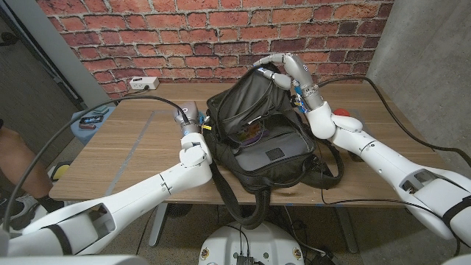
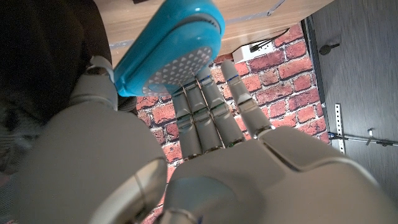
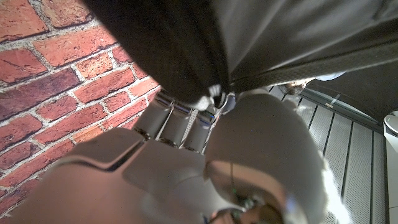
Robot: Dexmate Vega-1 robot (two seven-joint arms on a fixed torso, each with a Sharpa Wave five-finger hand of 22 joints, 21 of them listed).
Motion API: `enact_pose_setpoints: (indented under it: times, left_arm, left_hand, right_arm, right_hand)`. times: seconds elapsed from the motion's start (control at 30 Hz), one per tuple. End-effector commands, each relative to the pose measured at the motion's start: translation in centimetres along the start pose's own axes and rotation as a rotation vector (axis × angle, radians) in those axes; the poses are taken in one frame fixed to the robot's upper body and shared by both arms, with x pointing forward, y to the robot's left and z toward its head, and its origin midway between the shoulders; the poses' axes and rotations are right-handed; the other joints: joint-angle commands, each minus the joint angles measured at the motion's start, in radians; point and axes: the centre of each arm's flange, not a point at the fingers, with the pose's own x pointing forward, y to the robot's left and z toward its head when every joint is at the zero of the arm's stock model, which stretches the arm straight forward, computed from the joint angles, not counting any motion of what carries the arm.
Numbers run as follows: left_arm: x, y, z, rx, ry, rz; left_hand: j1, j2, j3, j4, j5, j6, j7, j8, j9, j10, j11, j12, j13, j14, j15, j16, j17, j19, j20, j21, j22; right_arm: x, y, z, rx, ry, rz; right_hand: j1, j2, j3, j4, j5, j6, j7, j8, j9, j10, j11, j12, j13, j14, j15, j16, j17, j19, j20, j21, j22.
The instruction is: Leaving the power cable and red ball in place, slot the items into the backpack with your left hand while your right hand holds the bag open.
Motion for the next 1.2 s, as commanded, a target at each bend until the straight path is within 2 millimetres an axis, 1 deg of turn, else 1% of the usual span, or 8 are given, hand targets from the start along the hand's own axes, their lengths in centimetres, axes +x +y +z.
enact_pose_setpoints:
  times: [0.03,0.27,0.6,0.67,0.73,0.87,1.03,1.2]
  left_arm:
    - [-2.4,0.7,-1.2,0.002,-0.007,-0.047]
    - [-3.6,1.0,-1.7,-0.002,0.0,-0.061]
    - [-5.1,2.0,-2.0,-0.008,-0.008,-0.067]
    - [-5.4,2.2,-2.0,-0.012,-0.005,-0.068]
    - [-5.8,2.4,-2.0,-0.013,-0.01,-0.067]
    - [-6.4,2.9,-2.1,-0.02,-0.018,-0.067]
    - [-7.7,3.4,-2.1,-0.028,-0.023,-0.074]
    - [-9.0,3.8,-2.1,-0.034,-0.031,-0.072]
  left_hand:
    - [0.143,0.152,0.001,0.004,0.007,-0.001,0.001,-0.006,0.004,-0.005,-0.004,0.002,0.042,-0.007,0.002,-0.008,0.001,-0.006,0.002,0.006,0.002]
    - [0.142,0.154,0.0,0.004,0.008,-0.005,0.001,-0.008,0.006,-0.007,-0.005,0.001,0.048,-0.007,0.003,-0.008,0.002,-0.01,0.002,0.009,0.002]
    - [0.143,0.153,-0.002,0.003,0.009,-0.001,0.001,-0.006,0.008,-0.006,-0.008,0.002,0.054,-0.01,0.003,-0.011,0.002,-0.014,0.002,0.011,0.001]
    - [0.141,0.154,-0.002,0.004,0.009,-0.002,-0.002,-0.006,0.009,-0.005,-0.003,0.002,0.056,-0.009,0.003,-0.012,0.001,-0.014,0.002,0.012,0.001]
    - [0.141,0.154,-0.003,0.004,0.01,-0.002,-0.002,-0.005,0.01,-0.002,-0.008,0.003,0.057,-0.009,0.003,-0.012,0.001,-0.017,0.002,0.012,0.001]
    - [0.141,0.155,-0.003,0.004,0.01,-0.002,-0.003,-0.005,0.012,-0.005,-0.008,0.002,0.06,-0.01,0.001,-0.013,0.001,-0.017,0.002,0.014,0.001]
    - [0.14,0.156,-0.004,0.004,0.01,-0.001,-0.002,-0.004,0.014,-0.005,-0.004,0.002,0.064,-0.011,0.001,-0.014,0.002,-0.019,0.002,0.016,0.0]
    - [0.137,0.157,-0.005,0.006,0.011,0.0,-0.002,-0.003,0.016,-0.002,-0.007,0.004,0.068,-0.011,0.0,-0.017,0.0,-0.02,0.0,0.018,0.0]
  right_arm:
    - [0.6,-0.3,-0.1,-0.019,-0.008,0.001]
    - [0.8,-0.3,0.2,-0.021,-0.012,-0.001]
    - [1.2,-0.4,0.7,-0.027,-0.023,0.0]
    - [1.3,-0.5,0.8,-0.03,-0.024,-0.002]
    - [1.3,-0.6,0.9,-0.032,-0.024,-0.003]
    - [1.3,-0.6,1.0,-0.034,-0.021,-0.005]
    - [1.4,-0.6,1.0,-0.031,-0.016,-0.005]
    - [1.7,-0.6,0.9,-0.025,-0.007,-0.015]
  right_hand:
    - [0.003,0.012,-0.005,0.0,0.008,0.012,0.0,0.004,0.006,0.008,0.001,-0.005,0.002,0.008,-0.113,-0.001,0.005,-0.006,-0.075,-0.004,0.003]
    - [0.003,0.013,-0.005,0.0,0.008,0.012,0.0,0.003,0.006,0.007,0.001,-0.006,0.002,0.008,-0.112,-0.002,0.006,-0.007,-0.075,-0.004,0.003]
    - [0.003,0.013,-0.006,0.0,0.008,0.012,0.0,0.002,0.006,0.008,0.002,-0.007,0.003,0.009,-0.113,-0.003,0.006,-0.007,-0.075,-0.004,0.003]
    - [0.003,0.013,-0.006,0.0,0.008,0.013,0.0,0.003,0.006,0.009,0.002,-0.007,0.003,0.009,-0.113,-0.003,0.007,-0.007,-0.075,-0.004,0.003]
    - [0.003,0.013,-0.006,0.0,0.008,0.012,0.001,0.002,0.006,0.01,0.003,-0.007,0.004,0.009,-0.113,-0.003,0.007,-0.007,-0.075,-0.004,0.003]
    - [0.004,0.013,-0.006,0.0,0.008,0.013,0.001,0.002,0.006,0.01,0.003,-0.008,0.003,0.009,-0.113,-0.004,0.007,-0.007,-0.075,-0.004,0.003]
    - [0.003,0.013,-0.007,0.001,0.008,0.012,0.0,0.001,0.007,0.01,0.003,-0.009,0.003,0.009,-0.112,-0.005,0.007,-0.007,-0.075,-0.004,0.003]
    - [0.004,0.013,-0.007,0.0,0.008,0.011,0.0,0.0,0.007,0.011,0.003,-0.01,0.002,0.009,-0.113,-0.005,0.007,-0.007,-0.075,-0.004,0.003]
